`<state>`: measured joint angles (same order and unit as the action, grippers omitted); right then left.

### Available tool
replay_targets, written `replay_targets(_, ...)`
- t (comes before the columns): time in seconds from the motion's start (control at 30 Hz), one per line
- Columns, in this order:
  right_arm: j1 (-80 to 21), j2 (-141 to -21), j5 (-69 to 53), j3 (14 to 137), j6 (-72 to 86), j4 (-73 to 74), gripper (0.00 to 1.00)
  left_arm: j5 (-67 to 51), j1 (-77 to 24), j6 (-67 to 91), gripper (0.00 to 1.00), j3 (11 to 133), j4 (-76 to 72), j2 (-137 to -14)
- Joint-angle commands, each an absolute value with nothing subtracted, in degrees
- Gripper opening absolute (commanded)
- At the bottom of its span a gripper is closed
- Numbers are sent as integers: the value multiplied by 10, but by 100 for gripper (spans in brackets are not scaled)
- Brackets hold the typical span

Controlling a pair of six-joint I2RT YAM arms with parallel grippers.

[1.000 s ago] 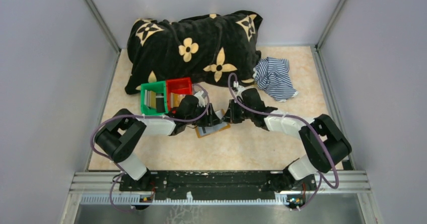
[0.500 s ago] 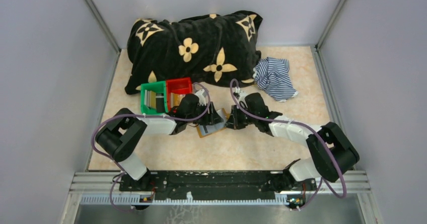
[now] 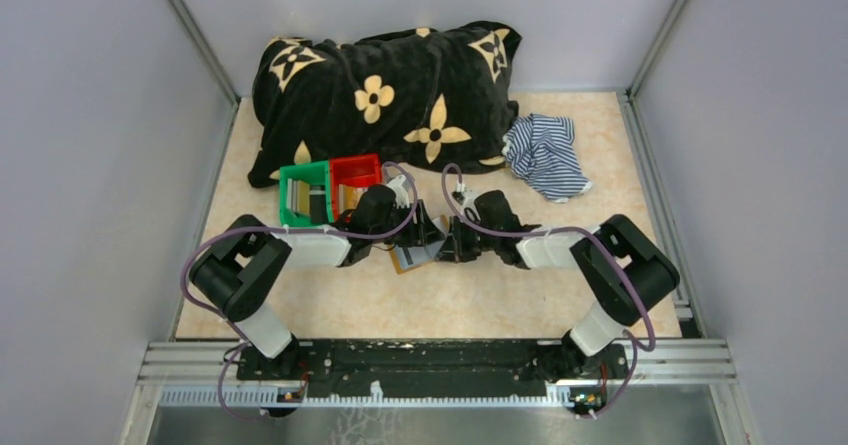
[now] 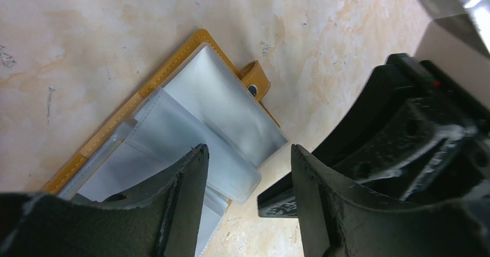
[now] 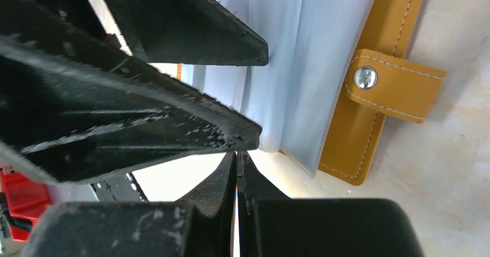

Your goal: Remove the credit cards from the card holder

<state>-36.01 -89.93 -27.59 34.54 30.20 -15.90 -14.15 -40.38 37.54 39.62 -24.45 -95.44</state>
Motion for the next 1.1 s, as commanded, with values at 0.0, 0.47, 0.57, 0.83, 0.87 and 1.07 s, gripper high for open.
replay_targets(0.0,-373,-926,-298,361,316,-229,0,-141,-404,379,61,396,-261,-950)
replay_targets(0.47,-373,-1002,-289,391,322,-266,0,-143,-404,374,61,392,-255,-944)
replay_targets(0.57,-372,-1001,-304,398,326,-269,0,-140,-404,374,61,389,-253,-944)
replay_targets(0.83,-372,-932,-311,408,318,-223,0,-140,-403,375,61,388,-259,-953)
replay_targets(0.87,-372,-926,-311,411,316,-219,0,-141,-403,374,61,387,-260,-953)
replay_targets(1.07,-371,-941,-304,421,307,-220,0,-143,-400,375,61,386,-259,-950)
